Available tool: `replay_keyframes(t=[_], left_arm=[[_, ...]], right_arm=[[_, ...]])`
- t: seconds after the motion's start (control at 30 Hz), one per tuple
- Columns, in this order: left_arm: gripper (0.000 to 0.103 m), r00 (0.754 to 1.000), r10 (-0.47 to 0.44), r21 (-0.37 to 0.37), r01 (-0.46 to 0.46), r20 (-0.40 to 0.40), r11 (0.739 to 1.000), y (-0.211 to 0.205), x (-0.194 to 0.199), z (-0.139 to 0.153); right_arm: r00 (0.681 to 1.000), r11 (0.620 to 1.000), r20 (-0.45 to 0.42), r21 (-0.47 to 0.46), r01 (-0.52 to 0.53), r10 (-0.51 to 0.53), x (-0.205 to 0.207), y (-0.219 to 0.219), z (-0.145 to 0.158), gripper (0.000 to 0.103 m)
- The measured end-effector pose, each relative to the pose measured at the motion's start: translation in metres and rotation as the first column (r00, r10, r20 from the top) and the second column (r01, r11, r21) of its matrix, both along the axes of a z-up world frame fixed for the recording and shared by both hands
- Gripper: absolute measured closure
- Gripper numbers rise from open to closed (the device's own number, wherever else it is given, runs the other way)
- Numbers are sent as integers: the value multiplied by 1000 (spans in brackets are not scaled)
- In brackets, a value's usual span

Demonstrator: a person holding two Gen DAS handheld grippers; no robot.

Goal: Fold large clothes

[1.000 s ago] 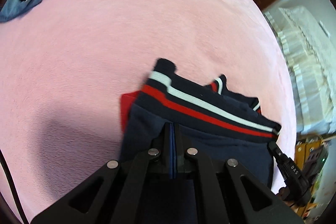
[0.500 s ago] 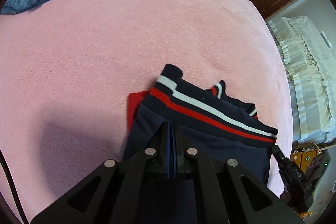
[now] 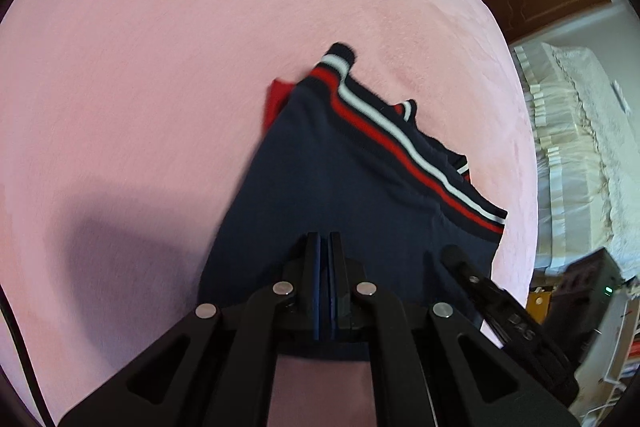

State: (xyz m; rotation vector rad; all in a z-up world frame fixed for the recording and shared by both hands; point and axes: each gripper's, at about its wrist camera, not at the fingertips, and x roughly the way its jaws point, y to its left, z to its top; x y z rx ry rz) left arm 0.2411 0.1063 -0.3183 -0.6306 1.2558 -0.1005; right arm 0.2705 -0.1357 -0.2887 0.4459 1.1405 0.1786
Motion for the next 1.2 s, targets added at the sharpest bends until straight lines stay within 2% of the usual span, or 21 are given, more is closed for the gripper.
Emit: replay_keyframes(t=[0.27,0.37,0.5,0.57,0.6,0.63,0.67,0.8,0.83,1.0,1.2], left_arm=[[100,1000,18,-59,-19,-24,998,9,-20,-10],[99,999,37,-81,-39,-35,996,11,-31,-13],[84,992,77,-147,-91,-95,985,12,-50,-28],[83,988,84,-174,-106,-129,979,13,-58,-34],[77,986,87,-181,-112,-140,977,13,-62,-38],[67,984,99,-185,-126,-148,975,14,-67,-42],[63,982,112,-192,-140,-149,971,16,-70,-46],[50,975,184,-275,-212,-124,938,20,-74,-55],[47,976,197,-291,-217,-98,932,20,-74,-56],[47,970,239,-330,-238,-38,913,16,-59,-63],[46,956,294,-327,-279,-5,903,7,-35,-70]], right_arm=[[998,999,-54,-45,12,-15,-7,1,-23,103],[996,999,-75,-24,36,-38,-5,-1,-29,103],[996,1000,-87,-18,26,-27,-3,-3,-28,103],[994,999,-103,15,49,-47,-3,-7,-30,103],[992,998,-111,35,61,-56,-3,-10,-31,103],[992,997,-114,44,63,-57,-3,-12,-31,103],[992,997,-112,45,59,-54,-4,-12,-31,103],[994,998,-102,39,41,-37,-6,-11,-30,103],[994,998,-102,43,41,-36,-6,-12,-30,103],[994,998,-108,50,35,-30,-4,-11,-30,103],[995,999,-104,49,20,-15,-3,-10,-31,103]])
